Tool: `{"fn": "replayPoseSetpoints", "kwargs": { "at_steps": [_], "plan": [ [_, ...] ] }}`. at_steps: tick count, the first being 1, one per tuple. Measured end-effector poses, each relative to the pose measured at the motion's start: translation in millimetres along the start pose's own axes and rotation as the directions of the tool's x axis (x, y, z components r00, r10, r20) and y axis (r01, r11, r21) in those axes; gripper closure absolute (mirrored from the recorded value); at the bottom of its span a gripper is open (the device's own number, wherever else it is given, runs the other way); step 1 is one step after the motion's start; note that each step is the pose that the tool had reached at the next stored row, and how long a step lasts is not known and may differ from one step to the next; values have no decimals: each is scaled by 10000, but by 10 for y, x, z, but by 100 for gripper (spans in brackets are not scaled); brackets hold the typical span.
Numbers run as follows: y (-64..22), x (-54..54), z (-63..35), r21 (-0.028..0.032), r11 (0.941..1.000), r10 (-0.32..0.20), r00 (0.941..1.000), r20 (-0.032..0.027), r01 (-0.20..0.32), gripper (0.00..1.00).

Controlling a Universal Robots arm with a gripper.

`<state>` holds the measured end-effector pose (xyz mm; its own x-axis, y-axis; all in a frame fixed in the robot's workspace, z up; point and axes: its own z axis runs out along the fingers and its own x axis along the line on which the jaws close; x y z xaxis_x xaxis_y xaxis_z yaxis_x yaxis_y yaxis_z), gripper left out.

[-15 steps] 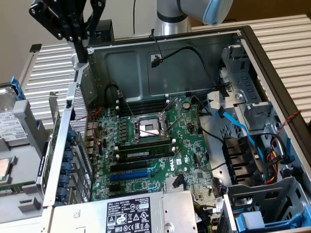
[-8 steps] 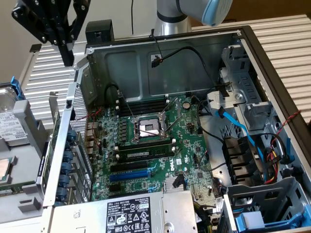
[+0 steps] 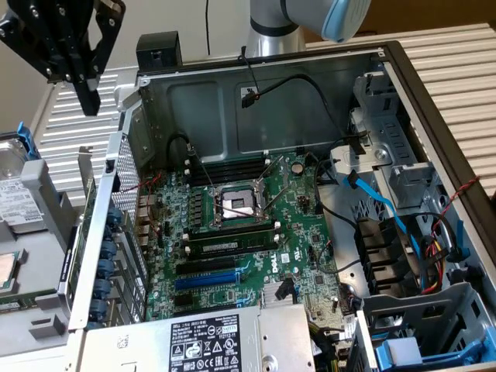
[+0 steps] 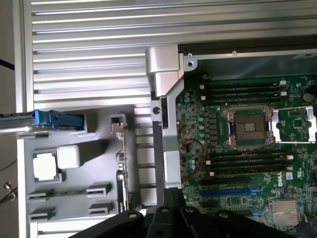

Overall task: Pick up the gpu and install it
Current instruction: 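Reach for the gpu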

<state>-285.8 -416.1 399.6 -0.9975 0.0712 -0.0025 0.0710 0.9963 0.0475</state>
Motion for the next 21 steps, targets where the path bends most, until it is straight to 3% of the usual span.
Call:
{"fn": "replayPoseSetpoints", "kwargs": {
  "at_steps": [4,11,21],
  "plan": [
    [-81,61,-4,2,10000,2,10000,-33,-2,89],
    [-240,139,-12,9,10000,7,9999,-142,-7,89],
    [-382,321,-19,33,10000,23,9989,-458,-22,89]
  ]
}}
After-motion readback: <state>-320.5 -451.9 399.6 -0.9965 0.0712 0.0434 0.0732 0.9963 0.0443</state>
